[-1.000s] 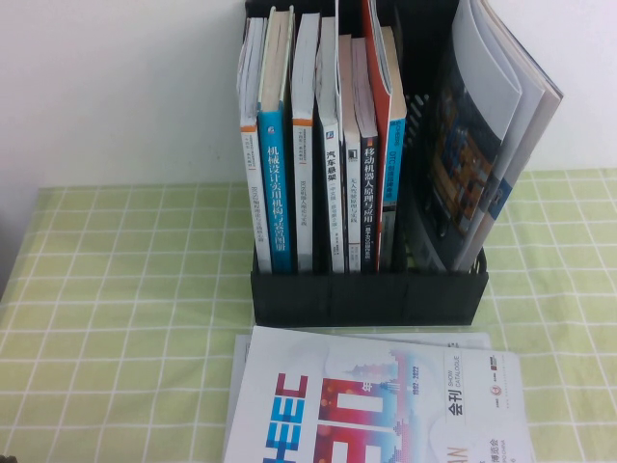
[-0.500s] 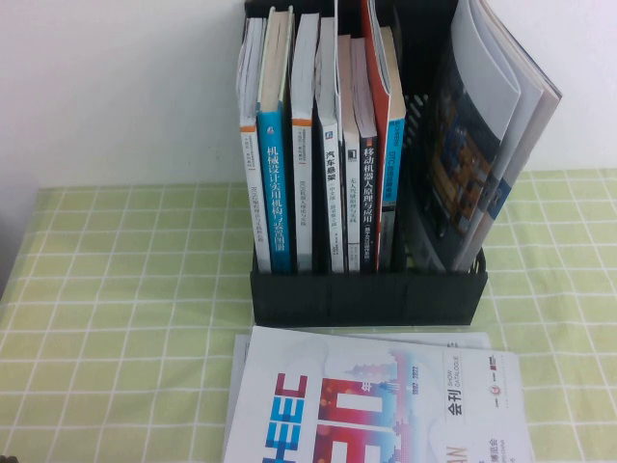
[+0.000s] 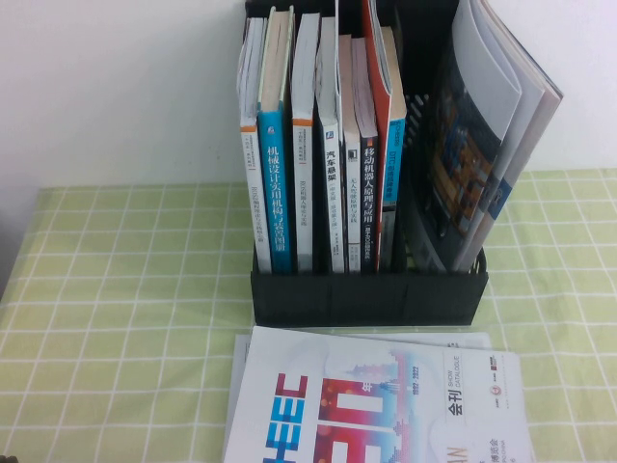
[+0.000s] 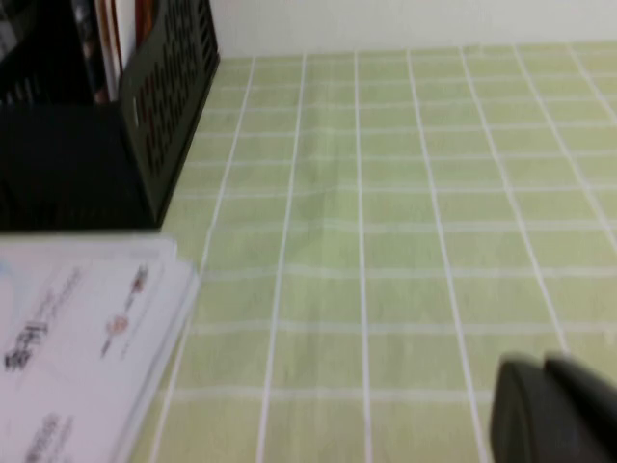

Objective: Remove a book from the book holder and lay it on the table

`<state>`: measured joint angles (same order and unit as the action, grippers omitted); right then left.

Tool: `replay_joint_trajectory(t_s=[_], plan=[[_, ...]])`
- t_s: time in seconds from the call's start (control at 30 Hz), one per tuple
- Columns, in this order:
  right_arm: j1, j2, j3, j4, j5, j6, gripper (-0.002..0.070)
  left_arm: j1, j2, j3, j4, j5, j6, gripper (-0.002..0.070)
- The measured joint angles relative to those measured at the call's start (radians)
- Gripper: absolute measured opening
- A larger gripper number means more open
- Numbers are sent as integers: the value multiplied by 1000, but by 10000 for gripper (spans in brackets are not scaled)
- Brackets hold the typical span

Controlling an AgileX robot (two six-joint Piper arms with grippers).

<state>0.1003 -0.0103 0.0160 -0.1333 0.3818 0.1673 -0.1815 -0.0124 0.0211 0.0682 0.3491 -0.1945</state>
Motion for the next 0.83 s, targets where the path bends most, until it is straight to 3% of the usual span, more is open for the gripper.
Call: replay_joint_trajectory(t_s=[0.83], plan=[[-6, 0, 5, 49, 1, -11, -2, 0, 0, 0, 0, 0, 0, -3]])
